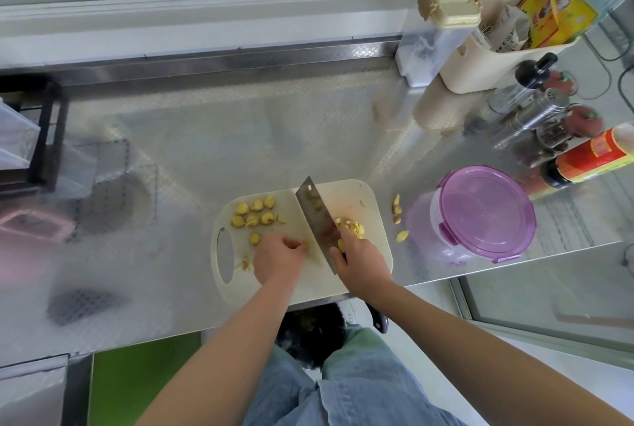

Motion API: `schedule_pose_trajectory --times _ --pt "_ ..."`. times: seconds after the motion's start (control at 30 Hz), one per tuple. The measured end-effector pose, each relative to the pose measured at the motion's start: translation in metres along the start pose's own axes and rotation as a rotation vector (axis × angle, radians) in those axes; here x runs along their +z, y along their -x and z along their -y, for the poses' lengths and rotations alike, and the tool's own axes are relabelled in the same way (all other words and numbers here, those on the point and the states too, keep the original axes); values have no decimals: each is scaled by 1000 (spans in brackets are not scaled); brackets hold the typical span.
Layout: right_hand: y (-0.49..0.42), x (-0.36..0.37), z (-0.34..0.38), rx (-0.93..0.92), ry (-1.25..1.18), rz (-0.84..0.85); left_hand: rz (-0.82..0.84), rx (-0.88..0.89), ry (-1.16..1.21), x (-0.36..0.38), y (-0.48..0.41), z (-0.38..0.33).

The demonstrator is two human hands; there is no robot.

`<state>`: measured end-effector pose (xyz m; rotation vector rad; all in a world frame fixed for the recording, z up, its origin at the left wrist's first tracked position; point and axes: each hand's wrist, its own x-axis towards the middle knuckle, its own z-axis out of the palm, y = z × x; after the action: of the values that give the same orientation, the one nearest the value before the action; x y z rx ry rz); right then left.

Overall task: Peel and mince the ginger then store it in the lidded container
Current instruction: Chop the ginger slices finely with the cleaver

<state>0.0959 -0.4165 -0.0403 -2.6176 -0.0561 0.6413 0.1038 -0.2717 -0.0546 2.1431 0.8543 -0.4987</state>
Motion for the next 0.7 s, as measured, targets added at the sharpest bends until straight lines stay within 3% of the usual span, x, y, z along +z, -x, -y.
schedule_pose_trajectory --times 0.33,0.7 --pt "12 -3 -4 -83 174 5 9 20 62 17 7 -5" --pt "7 -8 0 -96 126 -45 7 -28 66 18 4 -4"
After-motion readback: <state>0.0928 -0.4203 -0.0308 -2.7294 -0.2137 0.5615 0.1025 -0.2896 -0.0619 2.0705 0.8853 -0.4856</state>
